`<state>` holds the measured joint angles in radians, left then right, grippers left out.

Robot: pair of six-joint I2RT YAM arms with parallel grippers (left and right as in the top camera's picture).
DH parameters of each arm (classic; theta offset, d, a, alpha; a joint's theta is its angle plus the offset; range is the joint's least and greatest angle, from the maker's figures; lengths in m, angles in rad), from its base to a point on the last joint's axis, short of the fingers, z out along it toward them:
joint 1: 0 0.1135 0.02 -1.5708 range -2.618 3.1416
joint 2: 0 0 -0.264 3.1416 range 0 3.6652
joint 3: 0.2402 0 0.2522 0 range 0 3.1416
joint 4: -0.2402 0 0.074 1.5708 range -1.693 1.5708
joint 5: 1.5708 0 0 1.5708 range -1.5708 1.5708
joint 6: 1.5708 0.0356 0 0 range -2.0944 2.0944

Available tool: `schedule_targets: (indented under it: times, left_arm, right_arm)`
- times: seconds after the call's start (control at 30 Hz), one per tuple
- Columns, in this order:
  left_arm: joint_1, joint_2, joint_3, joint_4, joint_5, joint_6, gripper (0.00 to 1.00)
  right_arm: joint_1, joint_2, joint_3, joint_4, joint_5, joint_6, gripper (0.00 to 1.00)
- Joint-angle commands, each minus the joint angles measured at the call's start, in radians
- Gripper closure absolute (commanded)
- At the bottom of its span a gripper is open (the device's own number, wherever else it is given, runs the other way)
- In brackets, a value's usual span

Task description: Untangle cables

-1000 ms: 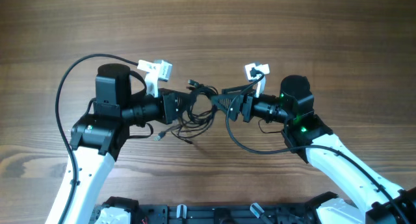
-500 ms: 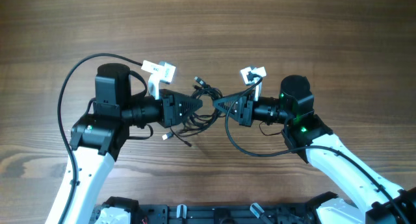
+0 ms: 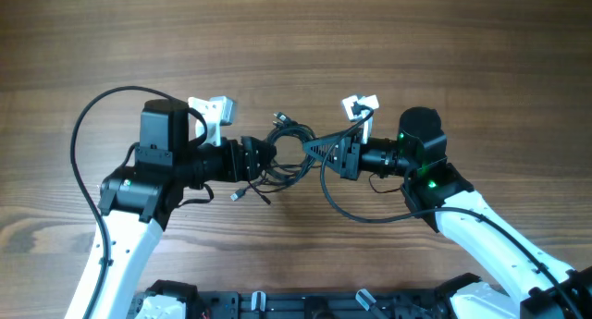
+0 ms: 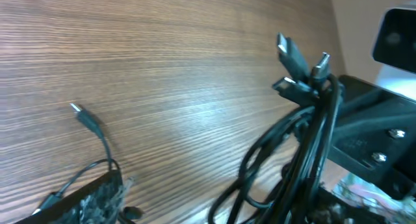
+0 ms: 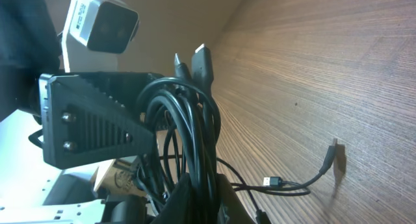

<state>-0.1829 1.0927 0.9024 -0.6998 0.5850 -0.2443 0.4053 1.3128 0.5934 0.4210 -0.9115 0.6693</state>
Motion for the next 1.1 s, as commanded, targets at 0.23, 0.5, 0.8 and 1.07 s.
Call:
schedule_targets:
  times: [0.23,0.5,0.8,1.07]
  left_arm:
    - [-0.036,0.084,0.006,0.046,0.069,0.093,0.25]
    - [-0.084,0.139,0.006,0.144,0.084,0.107,0.66]
    - [-0.051,0.139,0.006,0.147,0.084,0.021,0.96]
    - [0.063,0.139,0.006,0.162,0.213,-0.121,0.96]
  right_arm:
    - [0.003,0.006,0.003,0.009,-0.033,0.015,0.95]
    - [0.003,0.006,0.003,0.008,-0.056,0.014,0.95]
    - [0.003,0.006,0.003,-0.015,0.002,0.011,0.00]
    - [0.003,0.006,0.003,-0.207,0.213,0.067,0.04]
